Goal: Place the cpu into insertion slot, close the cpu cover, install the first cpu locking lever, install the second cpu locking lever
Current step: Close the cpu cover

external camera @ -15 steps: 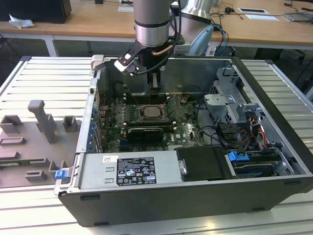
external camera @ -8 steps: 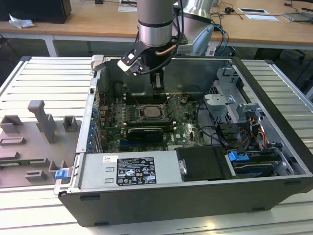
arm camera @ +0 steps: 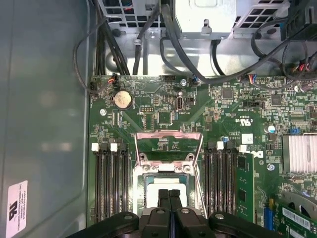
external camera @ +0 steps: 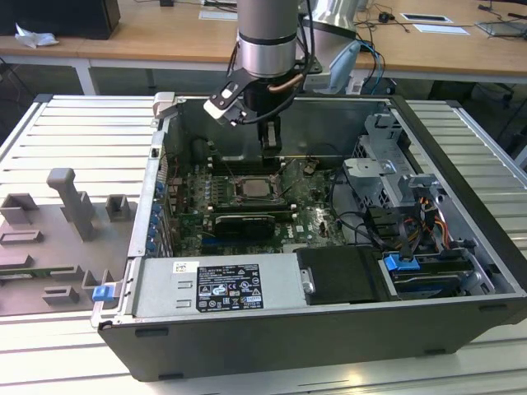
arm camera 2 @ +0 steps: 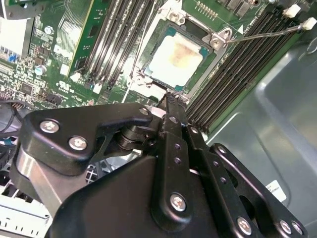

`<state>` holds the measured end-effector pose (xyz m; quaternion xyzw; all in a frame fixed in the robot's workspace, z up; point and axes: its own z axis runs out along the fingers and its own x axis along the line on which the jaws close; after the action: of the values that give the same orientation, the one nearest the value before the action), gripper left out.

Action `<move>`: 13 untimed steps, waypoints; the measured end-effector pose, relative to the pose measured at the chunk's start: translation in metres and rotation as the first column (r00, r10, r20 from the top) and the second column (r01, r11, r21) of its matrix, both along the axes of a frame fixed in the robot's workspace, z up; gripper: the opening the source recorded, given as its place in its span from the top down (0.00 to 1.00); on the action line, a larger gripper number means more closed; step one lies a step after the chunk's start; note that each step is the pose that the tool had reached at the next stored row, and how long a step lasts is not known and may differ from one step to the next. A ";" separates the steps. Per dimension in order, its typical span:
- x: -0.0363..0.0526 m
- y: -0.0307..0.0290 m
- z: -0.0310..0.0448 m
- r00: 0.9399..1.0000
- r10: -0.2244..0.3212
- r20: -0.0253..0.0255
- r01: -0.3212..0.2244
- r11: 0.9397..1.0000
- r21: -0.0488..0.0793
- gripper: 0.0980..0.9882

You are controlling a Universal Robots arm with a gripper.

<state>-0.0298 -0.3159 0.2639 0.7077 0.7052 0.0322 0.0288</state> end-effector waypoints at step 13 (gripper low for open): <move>0.0121 0.0000 0.0112 1.000 0.001 0.000 -0.001 1.000 0.000 0.99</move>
<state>-0.0177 -0.3159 0.2750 0.7072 0.7057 0.0323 0.0288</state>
